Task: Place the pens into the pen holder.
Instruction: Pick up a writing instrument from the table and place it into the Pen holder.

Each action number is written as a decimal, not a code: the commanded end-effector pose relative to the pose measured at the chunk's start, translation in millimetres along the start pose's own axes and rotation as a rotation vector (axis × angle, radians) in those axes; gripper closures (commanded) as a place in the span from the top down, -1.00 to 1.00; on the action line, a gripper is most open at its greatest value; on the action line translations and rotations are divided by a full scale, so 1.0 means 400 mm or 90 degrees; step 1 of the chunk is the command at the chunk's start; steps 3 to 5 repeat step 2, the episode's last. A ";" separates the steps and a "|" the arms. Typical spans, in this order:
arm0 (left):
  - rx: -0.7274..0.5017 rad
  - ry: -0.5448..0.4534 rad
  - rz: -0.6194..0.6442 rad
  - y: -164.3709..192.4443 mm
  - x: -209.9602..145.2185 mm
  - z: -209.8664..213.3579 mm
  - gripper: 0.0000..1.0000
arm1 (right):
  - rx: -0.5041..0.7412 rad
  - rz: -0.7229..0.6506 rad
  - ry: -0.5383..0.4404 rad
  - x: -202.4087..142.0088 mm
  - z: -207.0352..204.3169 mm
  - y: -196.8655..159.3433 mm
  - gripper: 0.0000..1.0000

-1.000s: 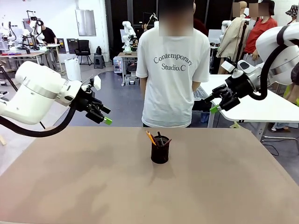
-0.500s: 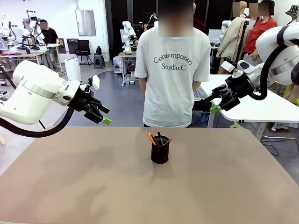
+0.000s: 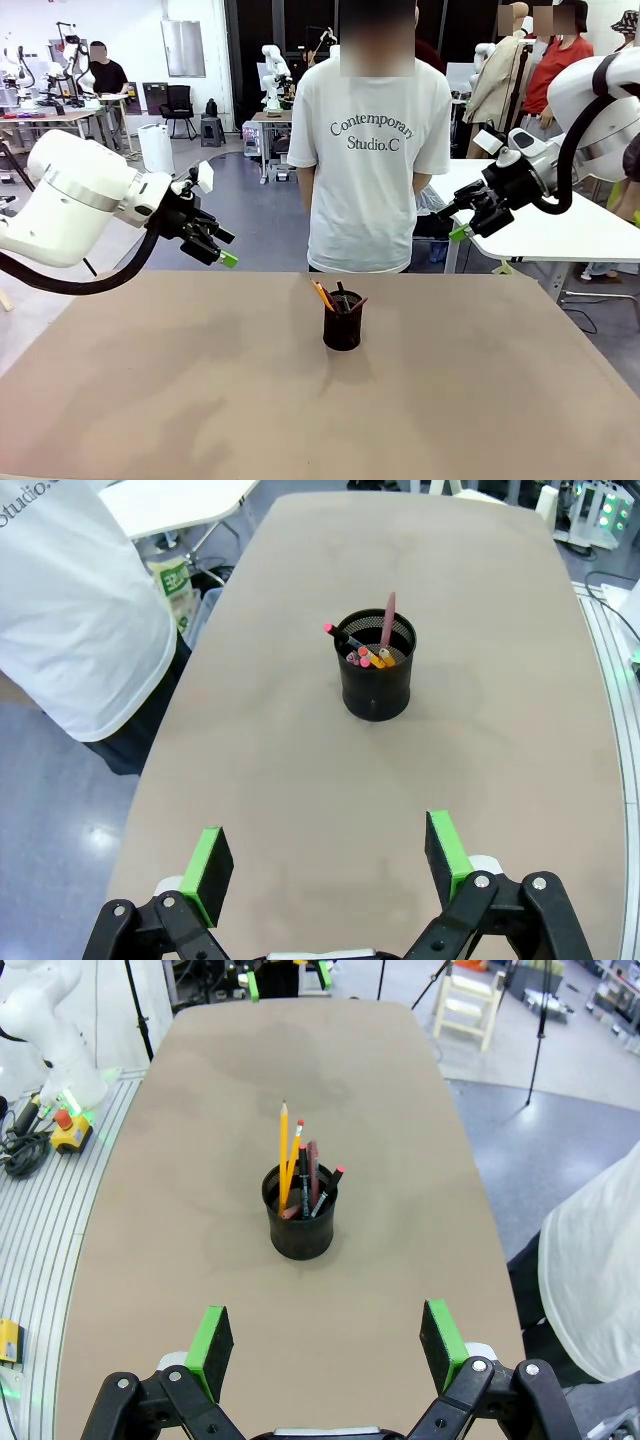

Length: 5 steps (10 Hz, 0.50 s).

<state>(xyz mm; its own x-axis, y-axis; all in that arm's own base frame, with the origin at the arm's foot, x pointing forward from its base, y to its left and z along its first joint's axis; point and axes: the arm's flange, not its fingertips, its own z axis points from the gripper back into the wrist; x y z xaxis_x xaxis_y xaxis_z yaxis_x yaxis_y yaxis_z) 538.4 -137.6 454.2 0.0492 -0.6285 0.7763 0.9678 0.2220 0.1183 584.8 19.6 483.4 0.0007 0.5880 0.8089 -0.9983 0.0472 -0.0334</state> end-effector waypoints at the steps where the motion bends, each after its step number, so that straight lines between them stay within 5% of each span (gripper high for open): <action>1: 0.001 -0.001 0.000 0.001 0.002 0.001 1.00 | -0.001 0.003 0.000 0.006 0.003 0.002 1.00; 5: 0.001 -0.001 0.000 0.001 0.002 0.001 1.00 | -0.001 0.003 0.000 0.006 0.003 0.002 1.00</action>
